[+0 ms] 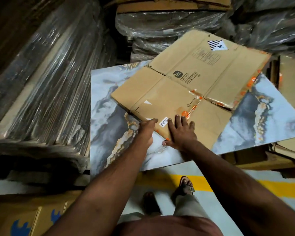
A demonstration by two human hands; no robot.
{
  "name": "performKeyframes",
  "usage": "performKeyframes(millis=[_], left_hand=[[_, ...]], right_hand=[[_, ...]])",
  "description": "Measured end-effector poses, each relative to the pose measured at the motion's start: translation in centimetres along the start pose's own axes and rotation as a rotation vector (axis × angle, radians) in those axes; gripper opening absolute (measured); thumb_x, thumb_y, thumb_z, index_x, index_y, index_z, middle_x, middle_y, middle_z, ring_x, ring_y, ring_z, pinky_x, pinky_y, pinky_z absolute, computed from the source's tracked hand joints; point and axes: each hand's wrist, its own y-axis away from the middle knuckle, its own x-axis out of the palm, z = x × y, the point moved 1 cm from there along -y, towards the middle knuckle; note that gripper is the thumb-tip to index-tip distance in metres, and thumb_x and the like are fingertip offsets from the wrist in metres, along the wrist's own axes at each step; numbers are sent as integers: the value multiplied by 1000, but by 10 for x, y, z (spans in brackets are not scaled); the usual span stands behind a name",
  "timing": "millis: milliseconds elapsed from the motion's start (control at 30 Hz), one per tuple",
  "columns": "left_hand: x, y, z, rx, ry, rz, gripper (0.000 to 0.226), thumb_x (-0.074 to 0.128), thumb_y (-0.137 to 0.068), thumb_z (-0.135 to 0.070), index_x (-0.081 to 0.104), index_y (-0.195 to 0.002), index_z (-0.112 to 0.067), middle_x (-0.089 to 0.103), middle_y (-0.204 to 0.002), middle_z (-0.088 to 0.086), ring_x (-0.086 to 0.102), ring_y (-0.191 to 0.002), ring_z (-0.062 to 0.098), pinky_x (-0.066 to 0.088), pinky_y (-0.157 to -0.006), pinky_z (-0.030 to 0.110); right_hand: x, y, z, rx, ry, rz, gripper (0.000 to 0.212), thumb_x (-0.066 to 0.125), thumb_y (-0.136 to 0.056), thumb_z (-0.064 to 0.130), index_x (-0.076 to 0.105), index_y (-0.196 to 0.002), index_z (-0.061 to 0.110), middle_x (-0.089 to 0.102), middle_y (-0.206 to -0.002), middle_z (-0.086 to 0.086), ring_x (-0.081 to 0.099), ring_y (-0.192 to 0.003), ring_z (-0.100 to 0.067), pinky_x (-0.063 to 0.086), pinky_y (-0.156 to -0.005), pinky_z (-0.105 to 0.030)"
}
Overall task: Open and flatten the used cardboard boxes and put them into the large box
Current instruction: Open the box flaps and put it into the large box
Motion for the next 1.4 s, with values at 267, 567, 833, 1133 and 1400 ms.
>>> performKeyframes(millis=[267,567,833,1133,1400], left_hand=[[14,-2,-26,-154,334,149,35,55,-99,-39,56,-120,-10,64,-113,12,61,-105,24,48,-102,39],[58,7,-73,-90,406,350,27,52,-97,-37,57,-109,-13,62,-103,13,62,-92,25,52,-80,39],[88,13,-88,-89,509,436,11,56,-96,-5,59,-105,-10,66,-106,14,65,-89,27,60,-55,37],[159,54,-115,104,352,555,7,51,-95,2,57,-98,-1,64,-96,16,66,-86,28,62,-61,41],[301,71,-98,151,474,646,22,46,-96,4,56,-114,-4,65,-106,15,65,-92,29,62,-64,40]], right_hand=[[-28,12,-14,56,34,-82,97,51,-77,64,19,-152,11,22,-154,-23,27,-138,-44,30,-103,-59],[-104,44,-93,80,80,-334,53,47,-88,12,43,-140,8,49,-139,-15,47,-125,-37,41,-96,-48],[-135,102,-171,158,-33,-418,53,65,-85,13,56,-137,14,56,-140,-15,56,-123,-38,50,-92,-43],[-147,123,-236,501,-137,-485,56,50,-91,7,43,-145,19,48,-144,-17,58,-115,-40,48,-81,-40],[-151,146,-378,493,-98,-640,55,53,-86,-1,47,-139,12,53,-137,-18,61,-101,-42,51,-69,-43]])
